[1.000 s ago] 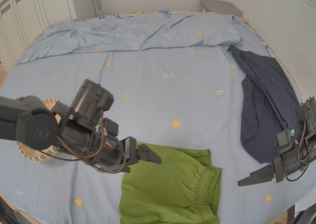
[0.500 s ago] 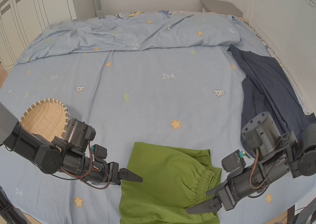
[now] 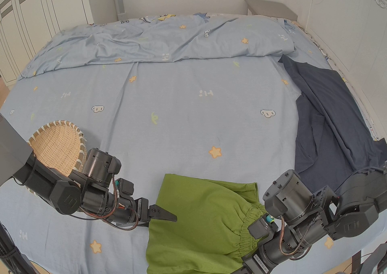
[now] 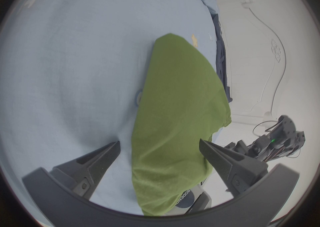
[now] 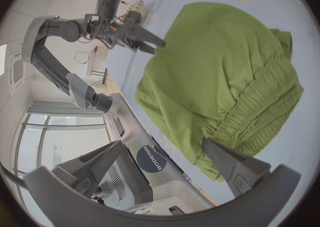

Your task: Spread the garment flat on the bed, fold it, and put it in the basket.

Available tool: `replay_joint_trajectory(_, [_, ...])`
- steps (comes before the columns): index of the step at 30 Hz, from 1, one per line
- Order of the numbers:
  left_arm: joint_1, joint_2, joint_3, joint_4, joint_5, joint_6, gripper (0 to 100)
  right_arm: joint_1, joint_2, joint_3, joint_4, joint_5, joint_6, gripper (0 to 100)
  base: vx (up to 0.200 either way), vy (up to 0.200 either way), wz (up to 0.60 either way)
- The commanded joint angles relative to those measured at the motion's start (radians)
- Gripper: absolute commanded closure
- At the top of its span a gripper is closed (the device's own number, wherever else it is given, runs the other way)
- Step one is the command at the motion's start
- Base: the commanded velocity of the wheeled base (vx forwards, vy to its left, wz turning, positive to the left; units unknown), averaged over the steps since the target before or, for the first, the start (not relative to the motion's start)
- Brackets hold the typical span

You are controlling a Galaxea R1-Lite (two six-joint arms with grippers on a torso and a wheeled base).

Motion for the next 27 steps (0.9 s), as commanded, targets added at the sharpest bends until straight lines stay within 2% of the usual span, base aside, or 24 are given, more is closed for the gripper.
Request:
replay_joint_trajectory(1, [-0.002, 0.008, 0.002, -0.037, 0.001, -0.038, 0, -0.014, 0.035, 0.047, -0.011, 0.003, -0.002, 0, 0.000, 0.000, 0.00])
replay_joint_trajectory(6, [-0.002, 0.009, 0.005, -0.068, 0.001, -0.058, 0, -0.016, 0.059, 0.076, -0.046, 0.002, -0.002, 0, 0.000, 0.000, 0.00])
replay_joint_trajectory(8, [-0.010, 0.015, 0.008, -0.074, 0.001, -0.059, 0, -0.022, 0.088, 0.137, -0.129, 0.000, -0.007, 0, 0.000, 0.000, 0.00])
replay_joint_trajectory(12, [-0.019, 0.017, 0.011, -0.074, -0.001, -0.059, 0, -0.028, 0.117, 0.180, -0.204, -0.003, -0.010, 0, 0.000, 0.000, 0.00])
replay_joint_trajectory(21, [-0.022, 0.015, 0.039, -0.078, -0.004, -0.058, 0, -0.074, 0.128, 0.252, -0.282, -0.001, -0.021, 0, 0.000, 0.000, 0.00])
replay_joint_trajectory(27, [-0.074, 0.054, 0.074, -0.186, 0.001, -0.074, 0, -0.099, 0.119, 0.318, -0.390, 0.008, -0.030, 0, 0.000, 0.000, 0.00])
